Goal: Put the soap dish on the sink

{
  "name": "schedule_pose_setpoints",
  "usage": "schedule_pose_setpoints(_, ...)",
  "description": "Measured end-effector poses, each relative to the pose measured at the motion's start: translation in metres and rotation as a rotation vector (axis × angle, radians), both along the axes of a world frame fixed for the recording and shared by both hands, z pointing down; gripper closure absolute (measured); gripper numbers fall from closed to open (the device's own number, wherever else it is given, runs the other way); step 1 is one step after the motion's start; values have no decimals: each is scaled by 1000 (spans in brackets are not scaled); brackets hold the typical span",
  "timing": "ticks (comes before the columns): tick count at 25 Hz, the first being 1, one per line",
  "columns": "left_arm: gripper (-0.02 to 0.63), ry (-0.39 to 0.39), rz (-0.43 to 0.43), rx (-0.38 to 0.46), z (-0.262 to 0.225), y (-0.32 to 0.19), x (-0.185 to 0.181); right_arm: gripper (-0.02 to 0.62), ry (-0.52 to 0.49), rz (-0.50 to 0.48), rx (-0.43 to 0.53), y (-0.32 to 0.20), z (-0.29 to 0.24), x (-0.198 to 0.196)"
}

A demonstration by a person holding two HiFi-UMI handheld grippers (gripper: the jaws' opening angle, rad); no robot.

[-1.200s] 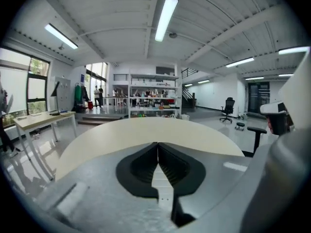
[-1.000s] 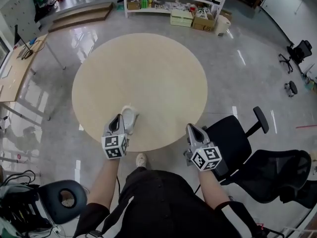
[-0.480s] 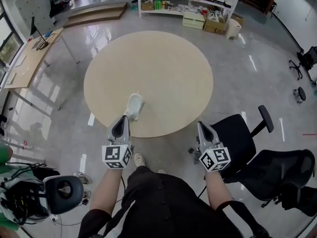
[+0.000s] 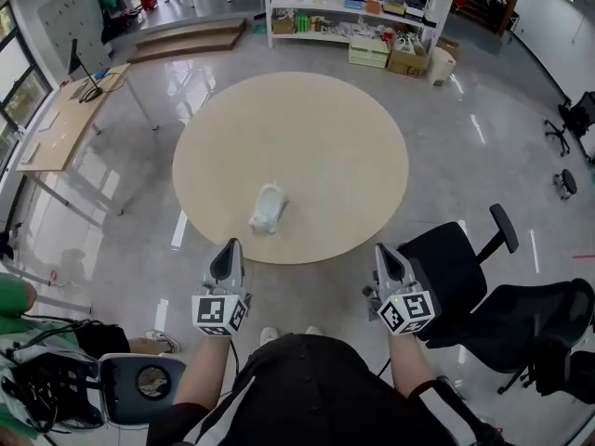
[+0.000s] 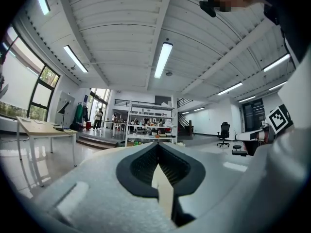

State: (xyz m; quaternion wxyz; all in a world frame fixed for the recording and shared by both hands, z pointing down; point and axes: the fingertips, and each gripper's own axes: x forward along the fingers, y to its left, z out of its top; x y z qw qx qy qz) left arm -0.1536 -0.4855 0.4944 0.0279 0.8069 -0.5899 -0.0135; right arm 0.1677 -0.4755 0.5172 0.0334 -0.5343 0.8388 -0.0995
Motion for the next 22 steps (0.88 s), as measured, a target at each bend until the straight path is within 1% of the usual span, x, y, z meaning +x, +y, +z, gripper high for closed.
schedule_pose_setpoints(3,606,-8,6,6,2,-2,-5,592,3,1,5,-2,5,-3)
schedule_pose_setpoints(6,606,-6,12,3,5,0,-5,592,-16,5,2,-1,7,-3)
schedule_pose_setpoints(9,606,-4,19,3,-1,0,-15,592,-26,6,-1,-2,-1,-14)
schedule_pose_setpoints(13,606,2,24,-5,-1,-2,-26,592,-22,9,-2,-1,-6,-26)
schedule_pose_setpoints(17,606,3,19,-3,-1,-1,-33,592,-20,9,-5,0,-5,-32)
schedule_pose_setpoints(22,606,10,24,-20,6,-4,-41,592,-19,11,-17,-2,1,-37)
